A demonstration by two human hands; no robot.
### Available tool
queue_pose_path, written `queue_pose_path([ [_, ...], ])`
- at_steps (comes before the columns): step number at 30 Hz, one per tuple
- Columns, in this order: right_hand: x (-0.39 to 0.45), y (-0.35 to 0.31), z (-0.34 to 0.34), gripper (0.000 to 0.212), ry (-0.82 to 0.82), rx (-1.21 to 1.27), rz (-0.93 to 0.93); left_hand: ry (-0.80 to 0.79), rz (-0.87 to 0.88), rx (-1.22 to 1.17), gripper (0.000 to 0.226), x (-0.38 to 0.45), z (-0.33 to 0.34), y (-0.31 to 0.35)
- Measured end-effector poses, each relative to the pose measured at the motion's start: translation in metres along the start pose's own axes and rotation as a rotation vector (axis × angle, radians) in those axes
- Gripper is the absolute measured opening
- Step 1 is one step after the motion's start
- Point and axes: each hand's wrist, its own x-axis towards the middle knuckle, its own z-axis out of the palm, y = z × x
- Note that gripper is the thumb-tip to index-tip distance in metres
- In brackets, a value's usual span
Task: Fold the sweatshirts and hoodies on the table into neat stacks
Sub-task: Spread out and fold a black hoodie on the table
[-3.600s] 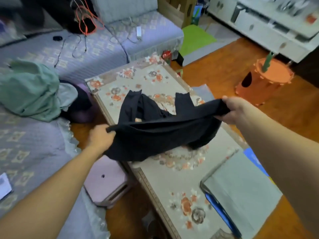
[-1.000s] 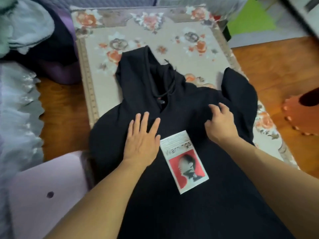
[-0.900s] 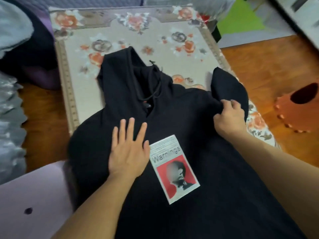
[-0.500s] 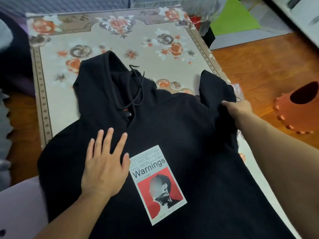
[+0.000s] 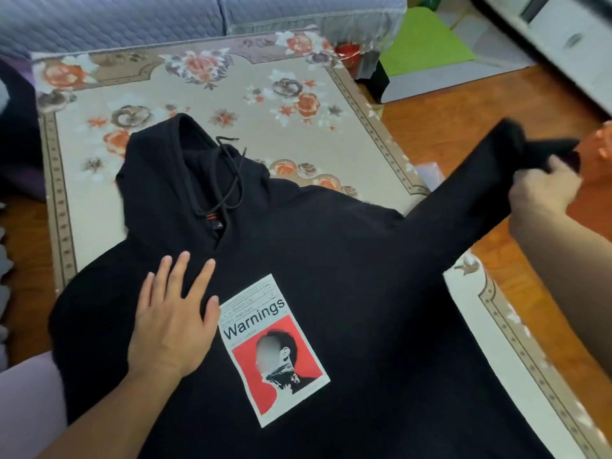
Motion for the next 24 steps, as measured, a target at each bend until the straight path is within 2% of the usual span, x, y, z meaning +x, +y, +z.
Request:
queue_pose_path([
  [2,-0.004,0.024,-0.011,0.037,-0.031,0.041,0.183,0.003,-0.004,0.002,0.067,0.0,0.0,0.001],
  [5,-0.002,0.054,-0.023,0.052,-0.127,-0.053,0.389,0.005,-0.008,-0.003,0.067,0.0,0.001,0.002],
  [6,0.007,0.069,-0.025,0.051,-0.143,-0.081,0.402,0.011,-0.006,-0.005,0.067,0.0,0.001,0.002],
  [8,0.084,0.14,-0.035,0.042,-0.198,-0.192,0.438,0.017,0.0,-0.002,0.067,0.0,0.002,0.001],
  [10,0.122,0.179,-0.04,0.084,-0.225,-0.517,0.399,0.019,0.001,-0.003,0.066,-0.001,0.002,0.001],
  [11,0.11,0.182,-0.04,0.092,-0.254,-0.691,0.27,0.017,-0.004,-0.001,0.066,-0.001,0.002,0.002],
  [12,0.076,0.17,-0.035,0.088,-0.178,-0.961,0.048,0.014,-0.011,0.005,0.066,-0.001,0.002,0.0],
  [13,0.044,0.158,-0.028,0.077,-0.11,-1.052,-0.231,0.015,-0.011,0.008,0.066,-0.001,0.002,0.002],
  [15,-0.067,0.089,-0.009,0.062,-0.255,-0.968,-0.638,0.012,-0.003,0.001,0.063,0.001,0.002,0.005],
  [17,-0.119,0.092,0.017,0.054,-0.491,-0.806,-0.95,-0.006,-0.009,-0.01,0.063,0.0,0.003,0.004],
  [19,-0.17,0.102,0.03,0.049,-0.711,-0.75,-1.093,-0.005,-0.01,-0.021,0.064,-0.001,0.004,0.0],
  [20,-0.187,0.11,0.03,0.047,-0.797,-0.739,-1.239,-0.004,-0.008,-0.027,0.064,-0.001,0.004,-0.001],
  [22,-0.197,0.131,0.021,0.049,-0.934,-0.873,-1.478,-0.002,-0.002,-0.026,0.064,-0.001,0.005,-0.003],
  [23,-0.184,0.14,0.015,0.051,-0.929,-0.969,-1.484,0.001,0.0,-0.026,0.064,-0.001,0.006,-0.004],
  [24,-0.165,0.144,0.011,0.054,-0.826,-1.063,-1.395,0.003,0.003,-0.027,0.064,0.0,0.007,-0.004],
])
